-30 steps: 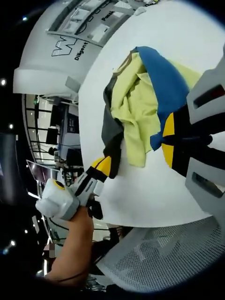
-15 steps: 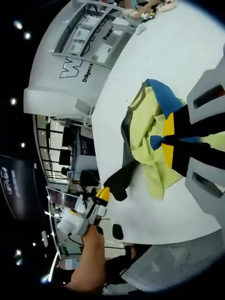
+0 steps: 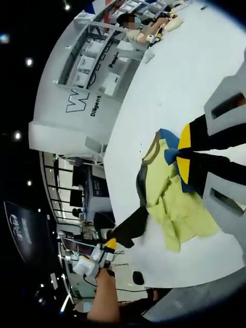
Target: Fold the garment on the visible template until the final outline fits inside the template.
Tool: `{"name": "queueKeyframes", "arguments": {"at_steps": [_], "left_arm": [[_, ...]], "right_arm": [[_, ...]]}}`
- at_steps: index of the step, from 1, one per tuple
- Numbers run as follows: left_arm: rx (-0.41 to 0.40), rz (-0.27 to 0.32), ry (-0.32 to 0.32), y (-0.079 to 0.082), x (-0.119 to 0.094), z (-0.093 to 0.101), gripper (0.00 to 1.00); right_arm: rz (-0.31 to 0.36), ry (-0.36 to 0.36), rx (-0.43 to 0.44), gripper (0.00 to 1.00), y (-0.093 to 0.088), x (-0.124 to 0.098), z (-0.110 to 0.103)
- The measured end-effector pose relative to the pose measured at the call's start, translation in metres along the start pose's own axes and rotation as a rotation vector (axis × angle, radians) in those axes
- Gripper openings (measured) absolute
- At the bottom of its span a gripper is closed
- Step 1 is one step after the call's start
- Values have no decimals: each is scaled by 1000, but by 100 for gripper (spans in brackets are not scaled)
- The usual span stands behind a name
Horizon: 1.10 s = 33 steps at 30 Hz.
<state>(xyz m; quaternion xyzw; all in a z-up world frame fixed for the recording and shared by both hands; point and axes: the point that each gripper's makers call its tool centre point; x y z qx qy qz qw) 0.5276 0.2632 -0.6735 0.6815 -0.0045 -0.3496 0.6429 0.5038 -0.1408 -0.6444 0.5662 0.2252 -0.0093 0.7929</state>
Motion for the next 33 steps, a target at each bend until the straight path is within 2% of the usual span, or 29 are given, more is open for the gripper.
{"name": "queueKeyframes", "arguments": {"at_steps": [6, 14, 24, 33], "left_arm": [[-25, 5, 30, 9, -1, -14, 0], [-69, -1, 80, 11, 4, -40, 0], [-118, 4, 128, 14, 15, -67, 0], [-138, -32, 171, 5, 24, -96, 0]], "right_arm": [[2, -62, 13, 0, 1, 6, 39], [-4, -140, 45, 0, -1, 20, 85], [-28, -250, 142, 0, -21, 33, 146], [-60, -317, 177, 0, -38, 42, 186]]}}
Point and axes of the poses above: the point that each gripper's makers call its tool centre point, and the gripper's own axes: x roughly forward along the fingers, z roughly to its right, y roughly out of its top, and after that the axes turned 13 degrees about -y, right-handed
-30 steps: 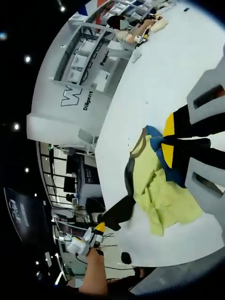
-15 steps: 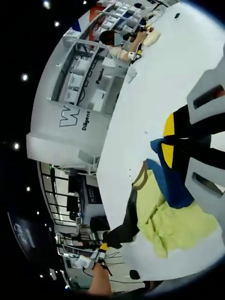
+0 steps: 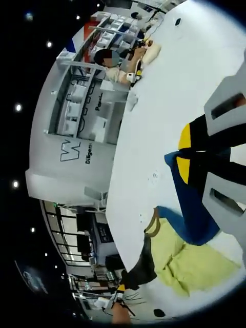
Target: Fold the garment on the visible template until the final outline fits inside the template.
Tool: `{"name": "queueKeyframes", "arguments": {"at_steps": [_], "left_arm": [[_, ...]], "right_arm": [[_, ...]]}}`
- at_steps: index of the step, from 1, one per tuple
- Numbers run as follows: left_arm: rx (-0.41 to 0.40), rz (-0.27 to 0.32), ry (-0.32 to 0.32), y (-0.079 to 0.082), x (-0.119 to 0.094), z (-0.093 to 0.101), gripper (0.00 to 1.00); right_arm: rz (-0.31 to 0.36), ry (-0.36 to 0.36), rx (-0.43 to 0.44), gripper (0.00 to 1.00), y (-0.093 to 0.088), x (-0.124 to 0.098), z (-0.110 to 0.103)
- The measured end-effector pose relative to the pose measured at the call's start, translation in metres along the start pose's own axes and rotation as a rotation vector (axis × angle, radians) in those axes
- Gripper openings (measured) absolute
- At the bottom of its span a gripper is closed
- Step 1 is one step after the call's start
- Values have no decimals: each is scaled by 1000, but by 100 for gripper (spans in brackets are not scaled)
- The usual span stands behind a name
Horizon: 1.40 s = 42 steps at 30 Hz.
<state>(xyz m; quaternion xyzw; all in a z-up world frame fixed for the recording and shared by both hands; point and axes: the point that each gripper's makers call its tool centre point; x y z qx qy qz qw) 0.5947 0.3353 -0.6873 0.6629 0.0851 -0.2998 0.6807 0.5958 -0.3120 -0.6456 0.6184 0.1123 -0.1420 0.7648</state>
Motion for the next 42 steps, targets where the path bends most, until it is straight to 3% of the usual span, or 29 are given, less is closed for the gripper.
{"name": "queueKeyframes", "arguments": {"at_steps": [8, 23, 26, 32, 42], "left_arm": [[-59, 0, 42, -5, 13, -26, 0], [-117, -13, 92, -20, 32, -54, 0], [-132, -12, 103, -25, 33, -68, 0], [-149, -23, 119, -35, 33, -72, 0], [-156, -30, 131, -42, 36, -72, 0]], "right_arm": [[-32, -61, 32, 0, -15, 27, 34], [-101, -139, 79, 0, -50, 63, 77], [-129, -162, 76, 0, -63, 71, 88], [-183, -218, 102, 0, -91, 75, 108], [-312, -400, 103, 0, -136, 73, 148]]}}
Point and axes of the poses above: the point that each gripper's makers call its tool centre point, and the gripper's own axes: x roughly forward along the fingers, z roughly to its right, y roughly out of its top, and after that the axes turned 13 degrees about -y, right-handed
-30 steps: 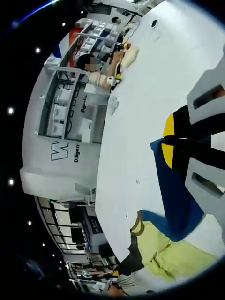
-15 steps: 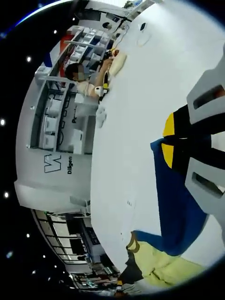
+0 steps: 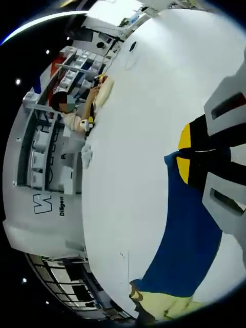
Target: Fold the garment on the visible template until the final outline fits inside the template.
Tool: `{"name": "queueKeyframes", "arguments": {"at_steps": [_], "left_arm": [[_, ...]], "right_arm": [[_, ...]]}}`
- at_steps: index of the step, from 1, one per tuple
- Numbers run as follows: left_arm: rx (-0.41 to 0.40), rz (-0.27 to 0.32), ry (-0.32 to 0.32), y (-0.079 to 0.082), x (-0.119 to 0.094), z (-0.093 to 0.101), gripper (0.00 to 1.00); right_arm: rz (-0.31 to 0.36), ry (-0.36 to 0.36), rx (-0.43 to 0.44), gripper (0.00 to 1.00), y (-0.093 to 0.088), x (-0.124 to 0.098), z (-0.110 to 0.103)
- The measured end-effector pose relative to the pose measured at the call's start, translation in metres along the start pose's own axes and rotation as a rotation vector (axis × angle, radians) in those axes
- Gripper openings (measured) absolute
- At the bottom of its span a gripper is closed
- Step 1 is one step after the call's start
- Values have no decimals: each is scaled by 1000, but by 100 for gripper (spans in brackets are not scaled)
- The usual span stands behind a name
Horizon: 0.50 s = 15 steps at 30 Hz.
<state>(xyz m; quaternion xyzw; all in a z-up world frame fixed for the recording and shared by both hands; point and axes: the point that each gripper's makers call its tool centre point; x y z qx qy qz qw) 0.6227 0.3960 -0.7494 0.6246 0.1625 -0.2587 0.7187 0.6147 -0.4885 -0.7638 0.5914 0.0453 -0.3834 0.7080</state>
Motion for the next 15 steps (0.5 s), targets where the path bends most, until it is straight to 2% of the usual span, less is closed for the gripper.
{"name": "queueKeyframes", "arguments": {"at_steps": [7, 15], "left_arm": [[-16, -16, 11, -6, 1, -4, 0], [-24, -39, 30, -16, 6, -9, 0]], "right_arm": [[-65, -1, -9, 0, -21, 15, 0], [-83, 7, -32, 0, -32, 12, -1]]}}
Point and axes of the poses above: the point that each gripper's makers call its tool centre point, and the gripper's own axes: x roughly forward along the fingers, z roughly to its right, y roughly out of its top, and after that the axes turned 13 degrees about -y, right-handed
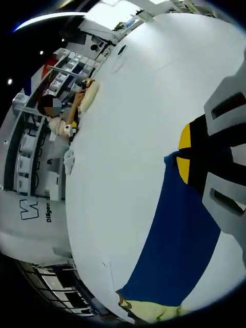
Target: Fold the garment on the visible template until the final outline fits inside the template.
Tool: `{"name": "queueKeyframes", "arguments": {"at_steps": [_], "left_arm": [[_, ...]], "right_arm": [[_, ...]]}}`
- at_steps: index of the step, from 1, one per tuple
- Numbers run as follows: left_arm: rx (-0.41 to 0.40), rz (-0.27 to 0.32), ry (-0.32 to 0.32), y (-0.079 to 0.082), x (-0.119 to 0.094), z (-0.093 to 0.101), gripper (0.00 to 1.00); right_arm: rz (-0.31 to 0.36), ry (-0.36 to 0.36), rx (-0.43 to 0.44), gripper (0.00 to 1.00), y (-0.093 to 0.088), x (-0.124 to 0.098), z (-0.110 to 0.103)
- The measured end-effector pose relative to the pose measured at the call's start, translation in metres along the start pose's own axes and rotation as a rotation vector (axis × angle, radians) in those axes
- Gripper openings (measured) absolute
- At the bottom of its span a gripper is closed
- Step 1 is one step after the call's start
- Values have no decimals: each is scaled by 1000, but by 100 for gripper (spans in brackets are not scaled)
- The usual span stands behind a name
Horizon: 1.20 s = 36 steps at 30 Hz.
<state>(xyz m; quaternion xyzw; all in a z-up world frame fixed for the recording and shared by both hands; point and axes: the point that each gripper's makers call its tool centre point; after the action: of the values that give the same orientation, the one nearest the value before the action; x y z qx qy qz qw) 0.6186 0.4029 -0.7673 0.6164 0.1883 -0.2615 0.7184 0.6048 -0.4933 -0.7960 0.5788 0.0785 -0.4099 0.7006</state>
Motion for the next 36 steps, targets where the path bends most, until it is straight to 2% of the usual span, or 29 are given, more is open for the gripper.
{"name": "queueKeyframes", "arguments": {"at_steps": [3, 7, 12, 13, 14, 17, 19, 23, 26, 30, 34, 36], "left_arm": [[-5, -12, 14, -6, 3, -1, 0], [15, -35, 28, -13, 8, -5, 0], [126, -116, 74, -28, 8, -10, 0], [138, -67, 78, -21, 9, -10, 0], [144, -82, 75, -24, 8, -8, 0], [244, -115, 108, -22, 5, -13, 0], [274, -127, 122, -23, 5, -14, 0], [228, -116, 120, -21, 4, -17, 0], [182, -119, 155, -24, -2, -25, 0], [163, -124, 177, -25, -9, -35, 0], [166, -109, 178, -19, -13, -33, 0], [171, -99, 180, -17, -15, -32, 0]], "right_arm": [[-6, 2, -10, 0, -7, 3, -1], [9, 3, -31, 0, -5, 2, -1], [26, -6, -87, 0, -5, -1, -5], [29, -10, -96, 0, -5, -1, -4], [36, -17, -113, 1, -5, -1, -4], [50, -41, -164, 2, -6, -3, -4], [58, -57, -185, 3, -6, -5, -4], [51, -52, -157, 3, -5, -5, -3], [48, -66, -140, 10, -4, -5, 3], [45, -81, -140, 13, -3, -4, 9], [62, -94, -69, 10, 2, -7, 16], [67, -103, -71, 10, 3, -6, 18]]}}
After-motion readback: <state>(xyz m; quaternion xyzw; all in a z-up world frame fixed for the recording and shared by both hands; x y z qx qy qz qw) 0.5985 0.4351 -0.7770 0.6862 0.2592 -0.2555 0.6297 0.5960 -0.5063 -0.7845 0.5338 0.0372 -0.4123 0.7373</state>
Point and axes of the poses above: the point that each gripper's makers call its tool centre point, and the gripper's own axes: x roughly forward along the fingers, z roughly to its right, y roughly out of its top, and after that the axes turned 13 degrees about -y, right-handed
